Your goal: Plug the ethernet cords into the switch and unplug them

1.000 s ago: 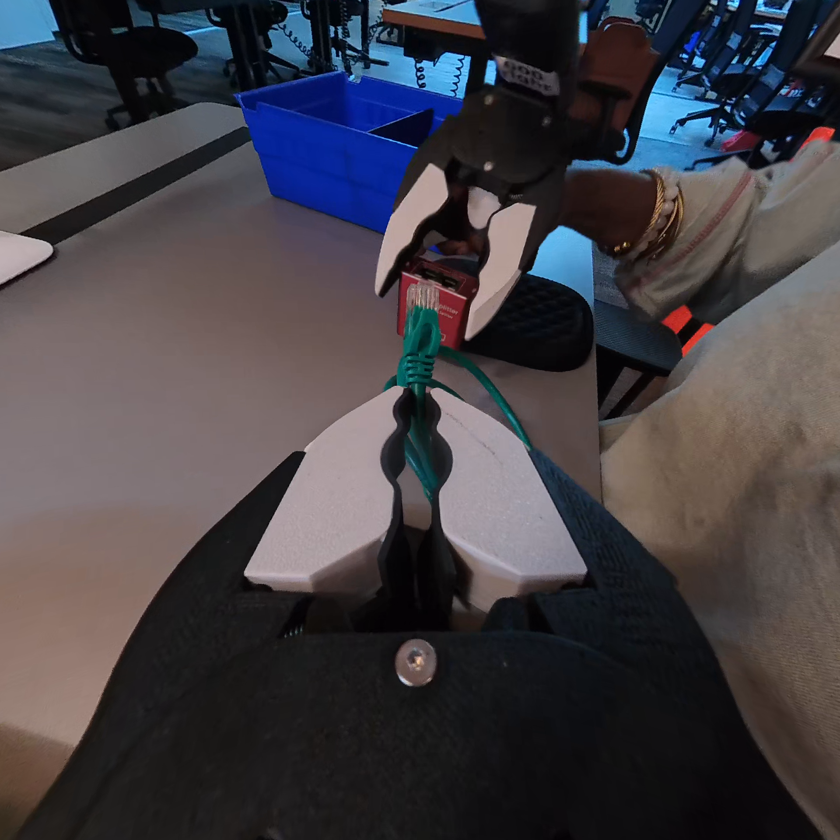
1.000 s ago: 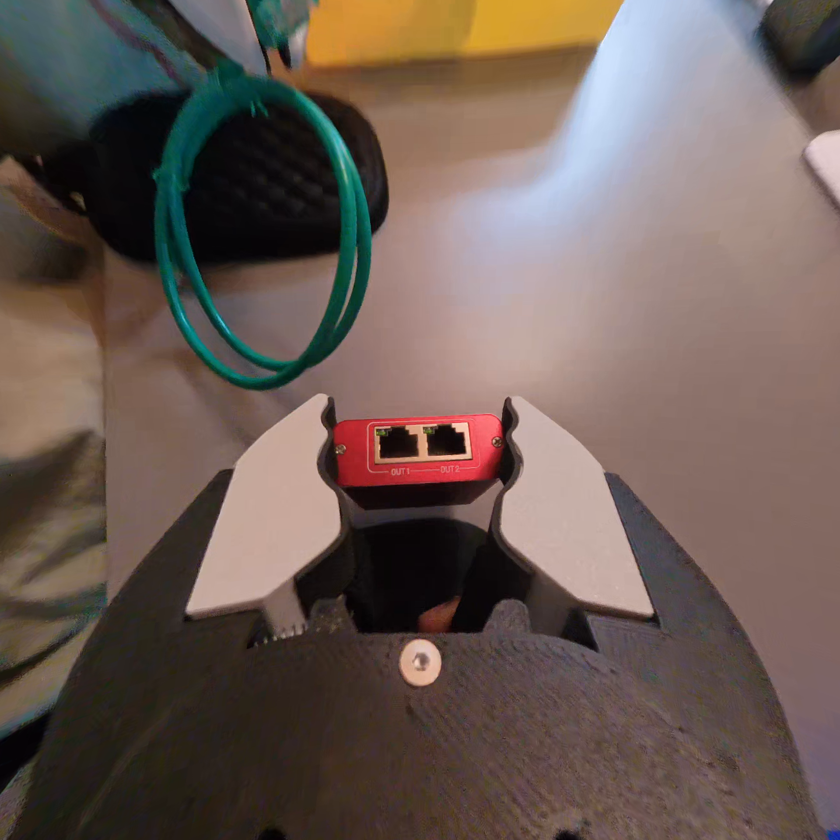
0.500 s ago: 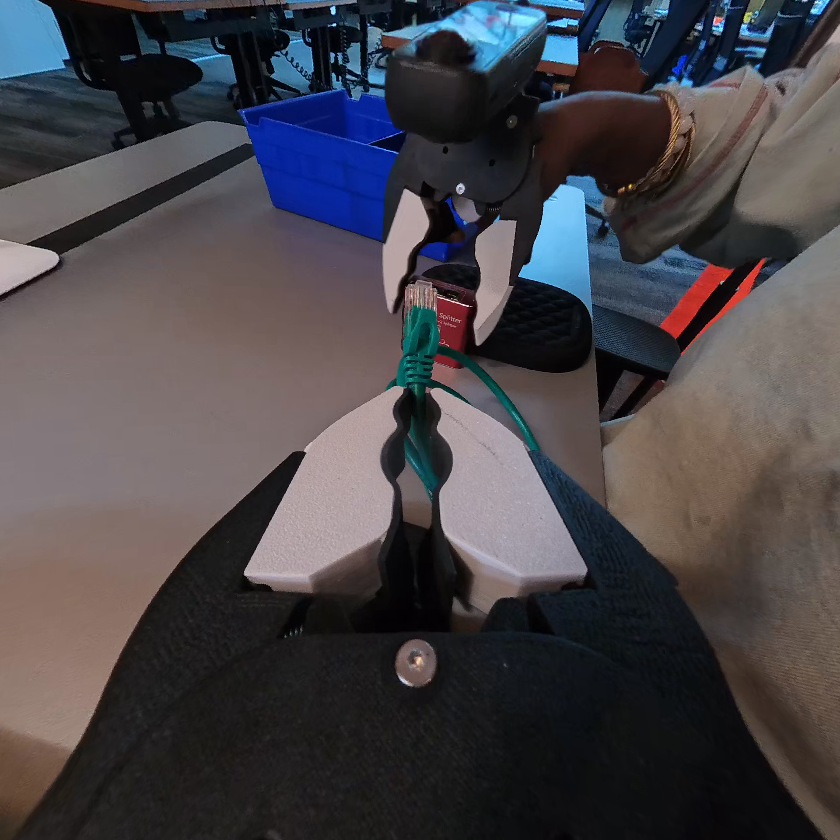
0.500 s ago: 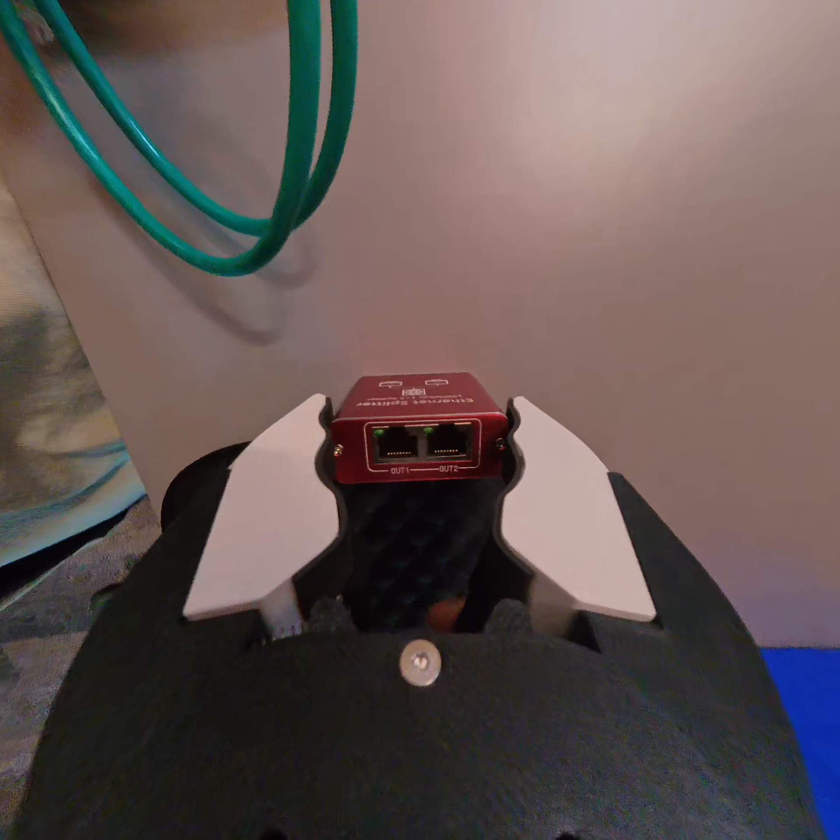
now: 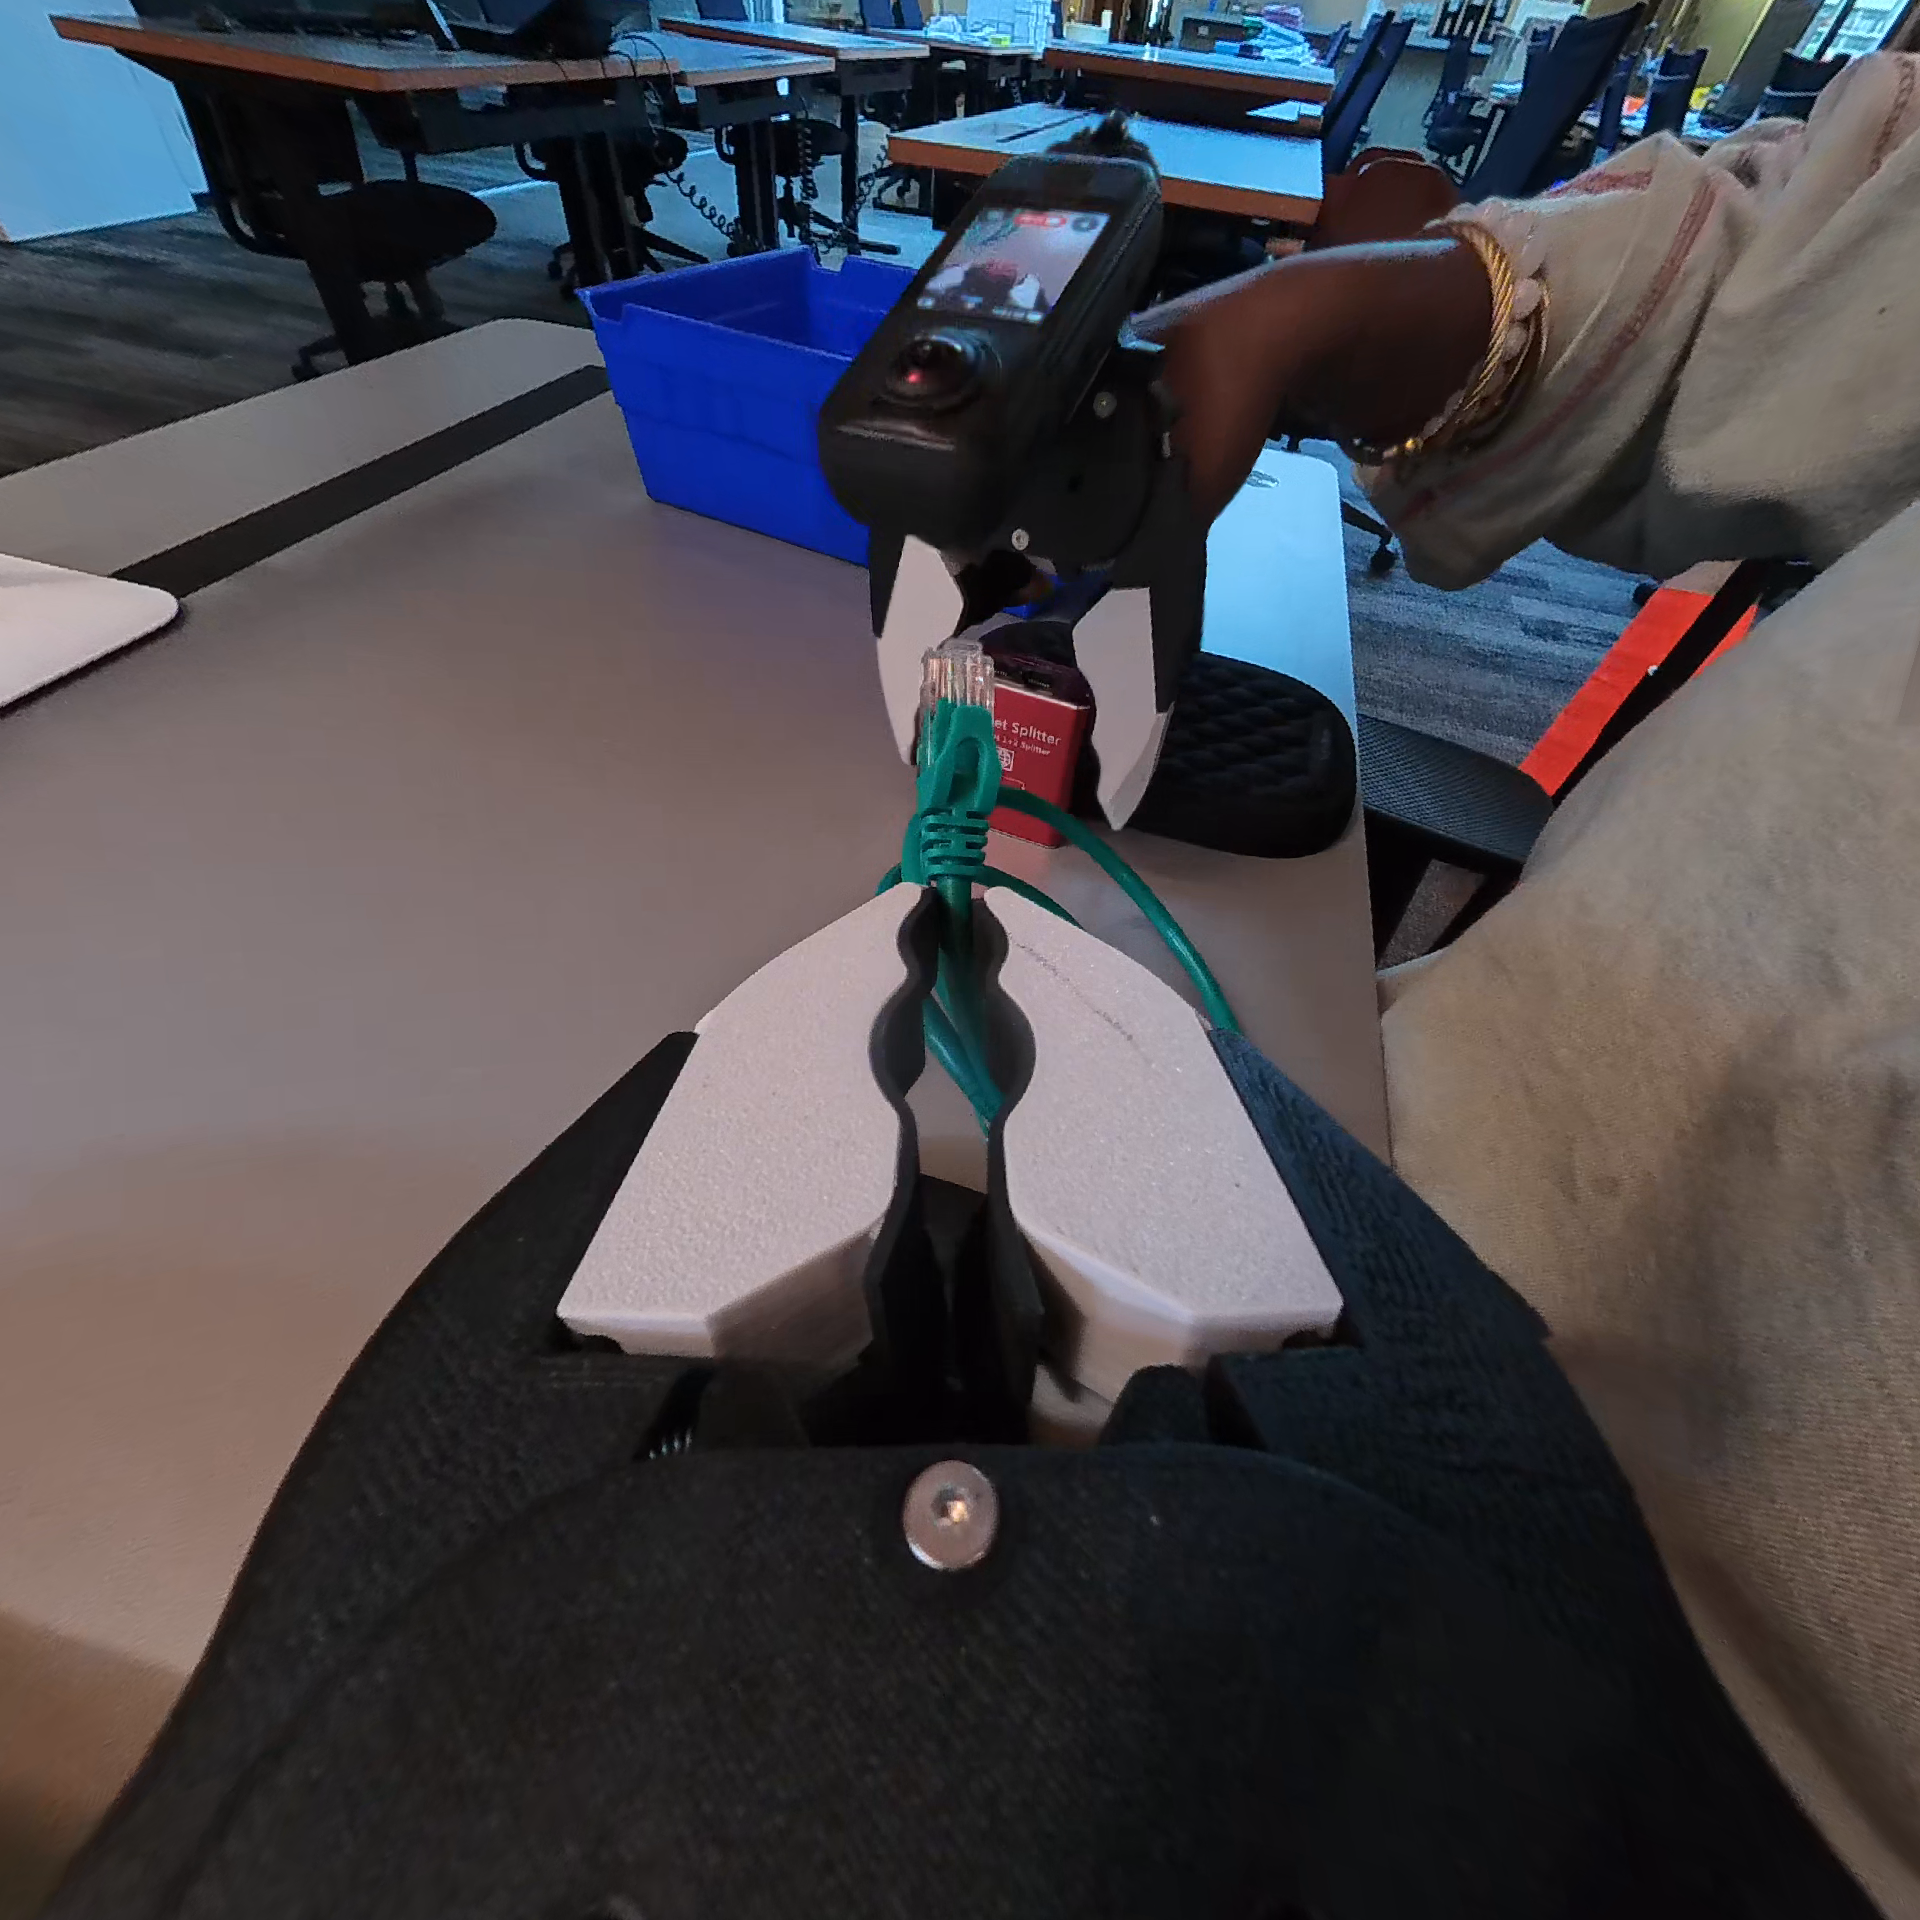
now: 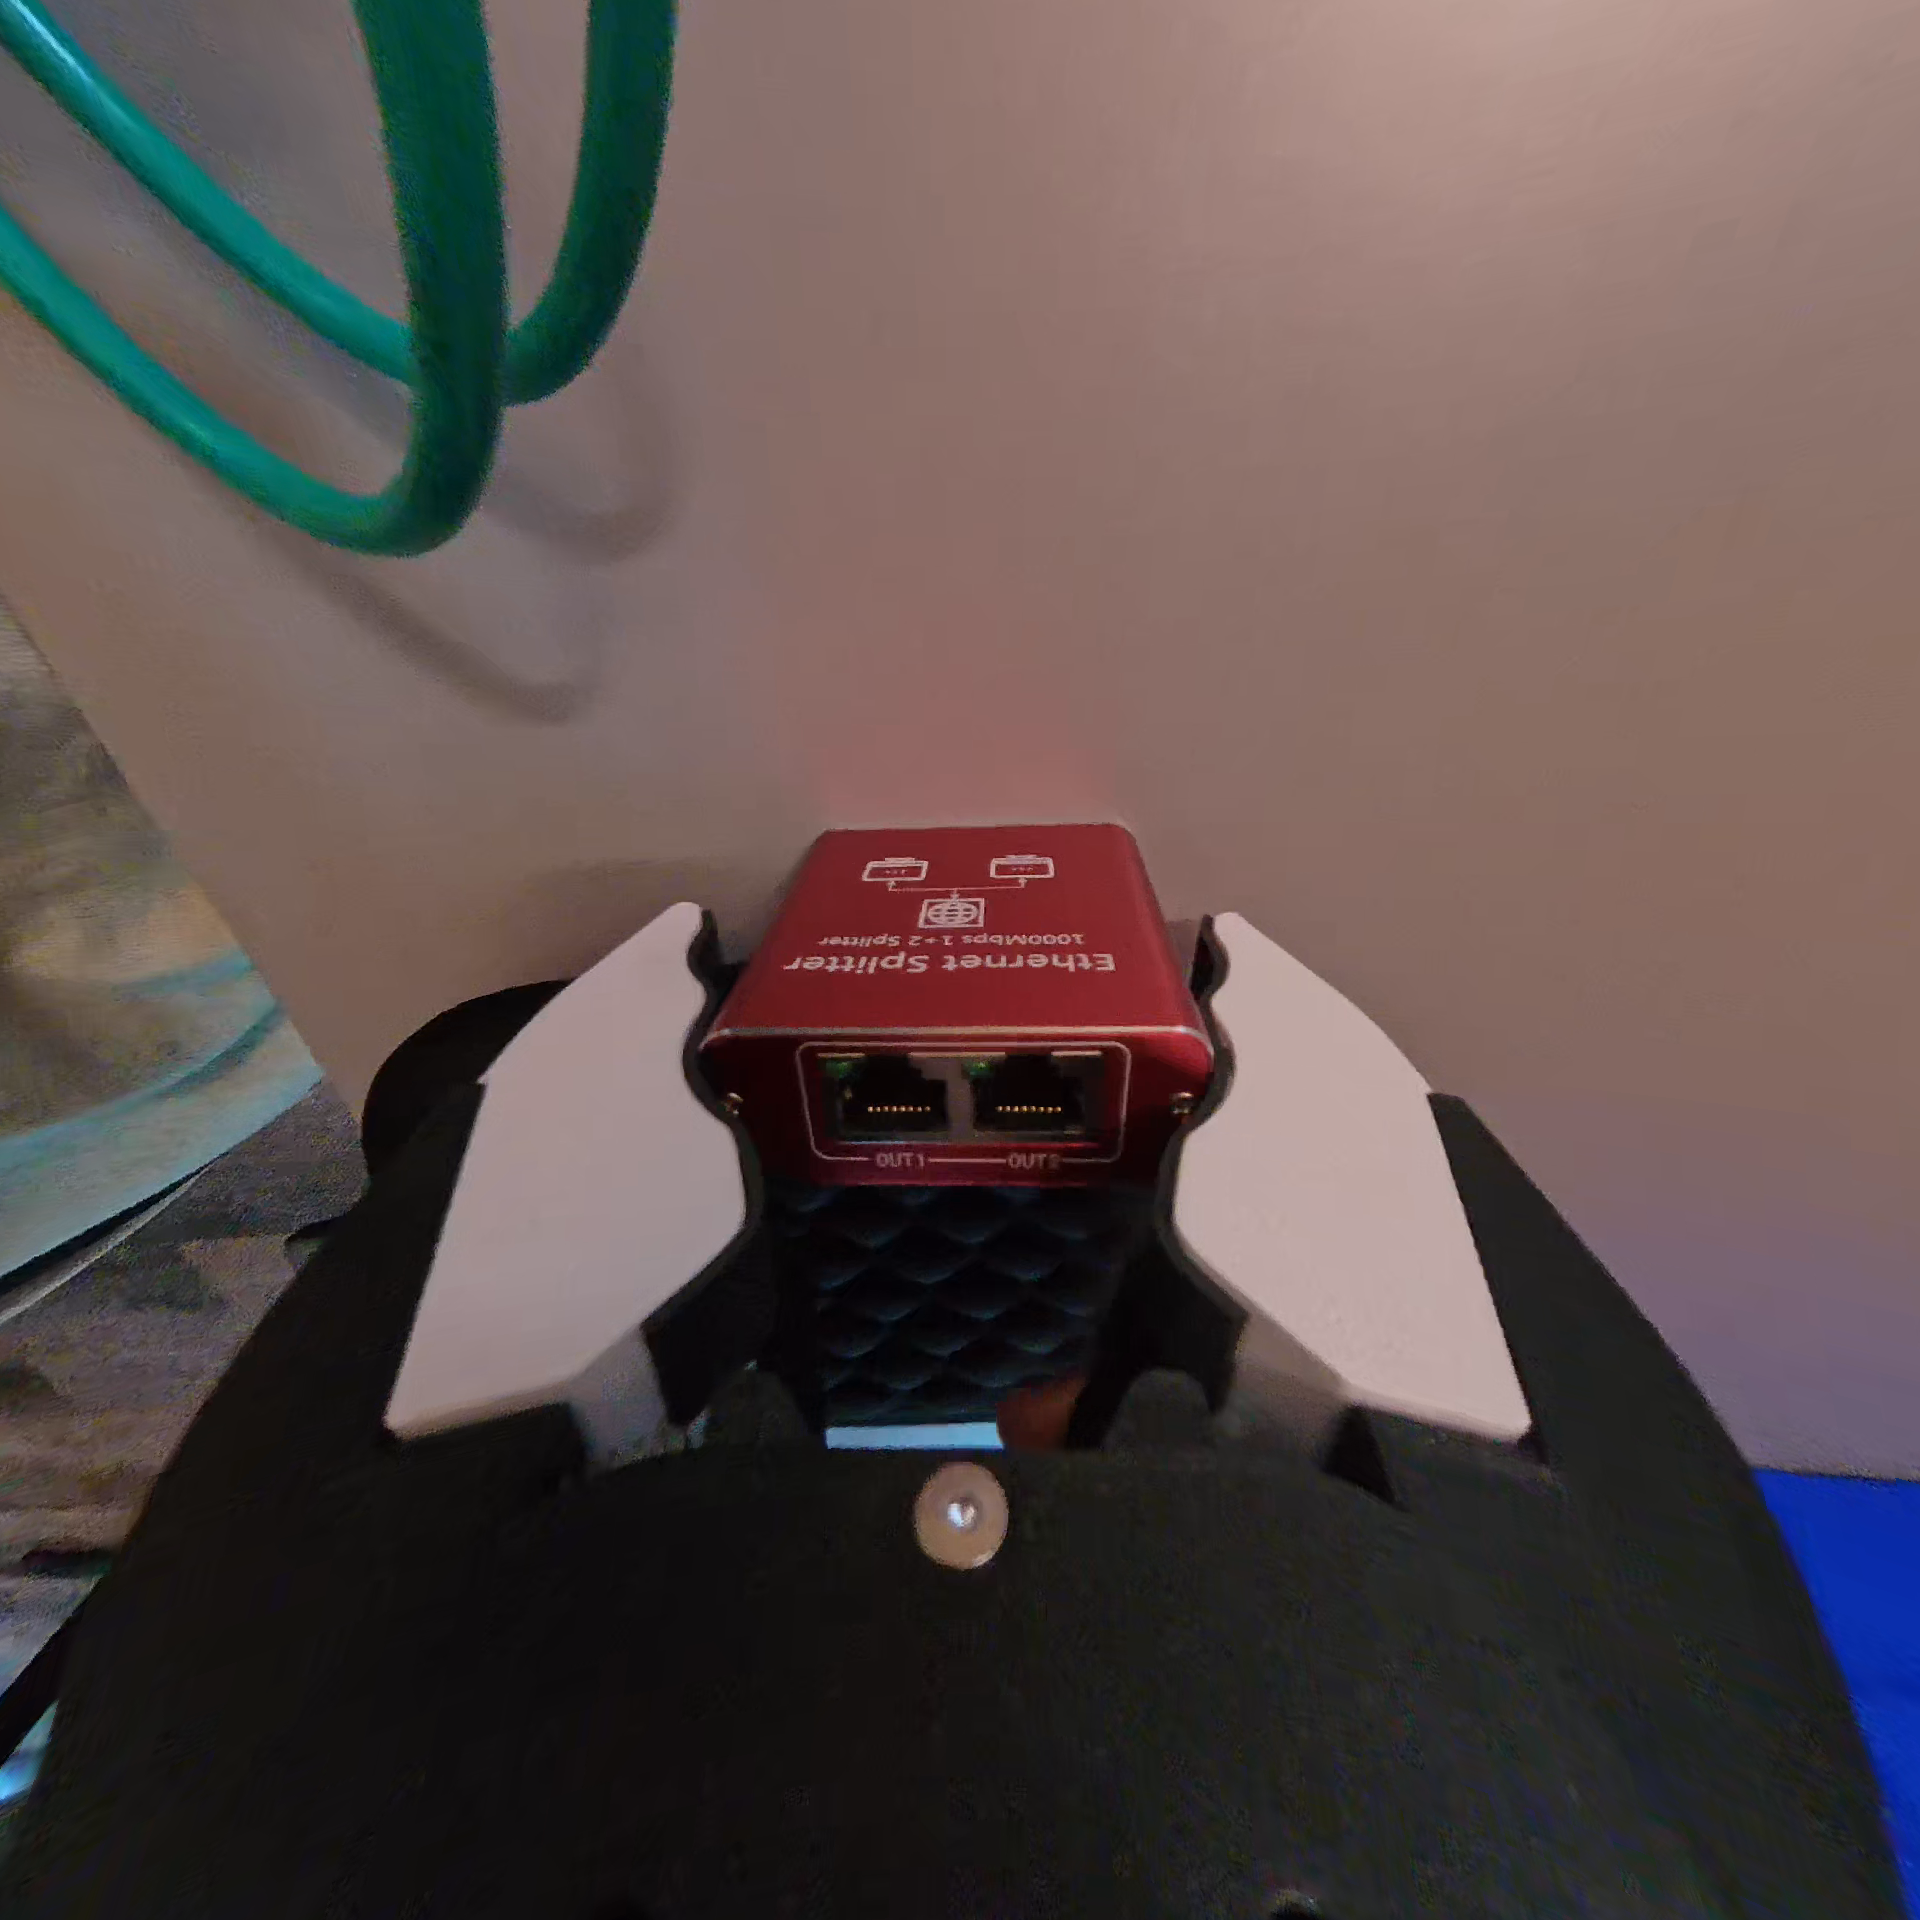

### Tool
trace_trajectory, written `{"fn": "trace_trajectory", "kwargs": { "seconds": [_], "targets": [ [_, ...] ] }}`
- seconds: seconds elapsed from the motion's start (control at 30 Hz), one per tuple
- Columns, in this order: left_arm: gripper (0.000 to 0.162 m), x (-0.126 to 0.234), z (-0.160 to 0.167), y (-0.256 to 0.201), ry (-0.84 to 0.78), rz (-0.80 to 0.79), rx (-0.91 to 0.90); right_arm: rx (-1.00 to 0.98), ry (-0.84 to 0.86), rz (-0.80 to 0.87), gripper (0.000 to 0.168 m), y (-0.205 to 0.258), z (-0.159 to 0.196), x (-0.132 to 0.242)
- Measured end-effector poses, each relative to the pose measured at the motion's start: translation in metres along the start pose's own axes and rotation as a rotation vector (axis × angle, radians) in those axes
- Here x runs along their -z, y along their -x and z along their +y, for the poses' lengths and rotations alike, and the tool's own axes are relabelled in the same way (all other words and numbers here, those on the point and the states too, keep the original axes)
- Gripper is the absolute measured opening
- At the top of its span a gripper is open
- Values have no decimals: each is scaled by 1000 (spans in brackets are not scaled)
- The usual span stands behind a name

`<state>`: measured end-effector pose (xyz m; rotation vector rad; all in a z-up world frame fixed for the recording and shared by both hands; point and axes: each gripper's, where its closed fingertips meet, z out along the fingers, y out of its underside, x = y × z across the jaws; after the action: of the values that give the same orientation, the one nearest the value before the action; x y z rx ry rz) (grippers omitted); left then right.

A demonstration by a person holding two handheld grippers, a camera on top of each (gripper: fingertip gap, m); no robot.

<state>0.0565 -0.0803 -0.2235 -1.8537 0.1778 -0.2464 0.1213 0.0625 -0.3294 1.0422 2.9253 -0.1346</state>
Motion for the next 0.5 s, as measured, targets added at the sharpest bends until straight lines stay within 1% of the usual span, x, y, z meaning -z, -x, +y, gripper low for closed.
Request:
{"fn": "trace_trajectory", "kwargs": {
  "seconds": [0.13, 0.23, 0.3, 0.37, 0.43, 0.5],
  "targets": [
    [5, 0, 1, 2, 2, -2, 5, 24, -44, 17, 85, -2, -2, 1],
    [5, 0, 2, 3, 11, -7, 4, 17, -162, 53, 85, -8, -9, 9],
    [5, 0, 2, 3, 16, -8, 1, 9, -315, 73, 85, -11, -20, 24],
    [5, 0, 2, 2, 21, -6, -2, -4, -510, 86, 85, -11, -34, 46],
    [5, -2, 1, 1, 29, -2, -8, 13, -771, 62, 85, -3, -51, 76],
    [5, -3, 0, -1, 46, -1, -18, 43, -1047, 0, 85, 12, -63, 110]
  ]
}}
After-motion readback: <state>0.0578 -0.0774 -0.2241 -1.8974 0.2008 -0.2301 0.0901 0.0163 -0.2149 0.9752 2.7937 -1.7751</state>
